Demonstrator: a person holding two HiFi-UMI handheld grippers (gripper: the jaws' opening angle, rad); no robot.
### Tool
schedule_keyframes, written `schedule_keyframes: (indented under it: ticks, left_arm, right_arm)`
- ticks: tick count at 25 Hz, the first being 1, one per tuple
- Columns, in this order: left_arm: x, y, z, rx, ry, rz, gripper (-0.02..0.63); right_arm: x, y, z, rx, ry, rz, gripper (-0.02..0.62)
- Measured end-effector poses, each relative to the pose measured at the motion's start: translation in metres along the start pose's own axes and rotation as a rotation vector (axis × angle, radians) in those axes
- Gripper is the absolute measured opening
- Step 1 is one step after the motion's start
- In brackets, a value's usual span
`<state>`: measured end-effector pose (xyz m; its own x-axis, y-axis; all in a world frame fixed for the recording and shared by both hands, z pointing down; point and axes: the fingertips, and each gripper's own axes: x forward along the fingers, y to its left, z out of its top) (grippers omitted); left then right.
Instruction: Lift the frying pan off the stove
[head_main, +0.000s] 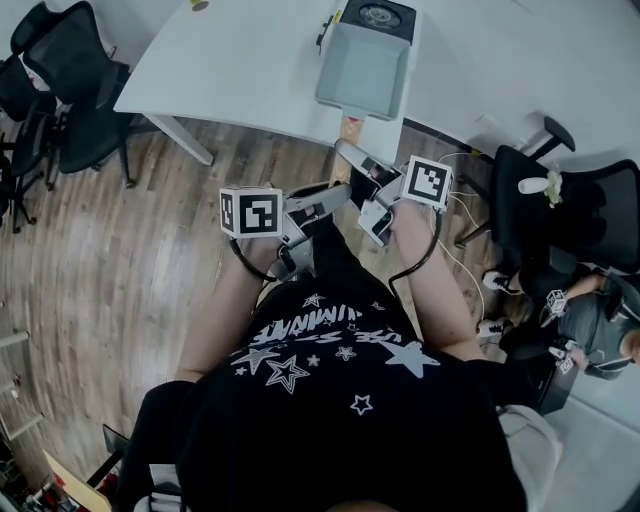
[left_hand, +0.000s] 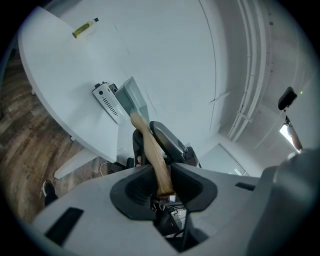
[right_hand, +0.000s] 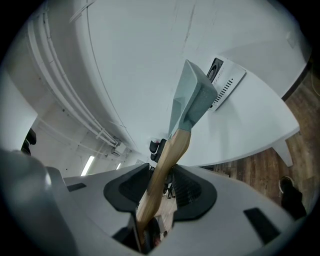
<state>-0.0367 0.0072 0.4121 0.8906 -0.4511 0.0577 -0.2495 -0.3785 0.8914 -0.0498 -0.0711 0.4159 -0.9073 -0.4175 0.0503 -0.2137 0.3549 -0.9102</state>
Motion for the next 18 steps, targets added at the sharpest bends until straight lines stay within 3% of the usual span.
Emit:
schedule_keyframes:
  ticks: [18]
  left_arm:
    - [0.000, -0.012, -0.042, -0.003, -0.002, 0.016, 0.112]
  right_arm:
    - [-0.034, 0.001, -0.030, 0.022, 0.014, 0.002, 0.144]
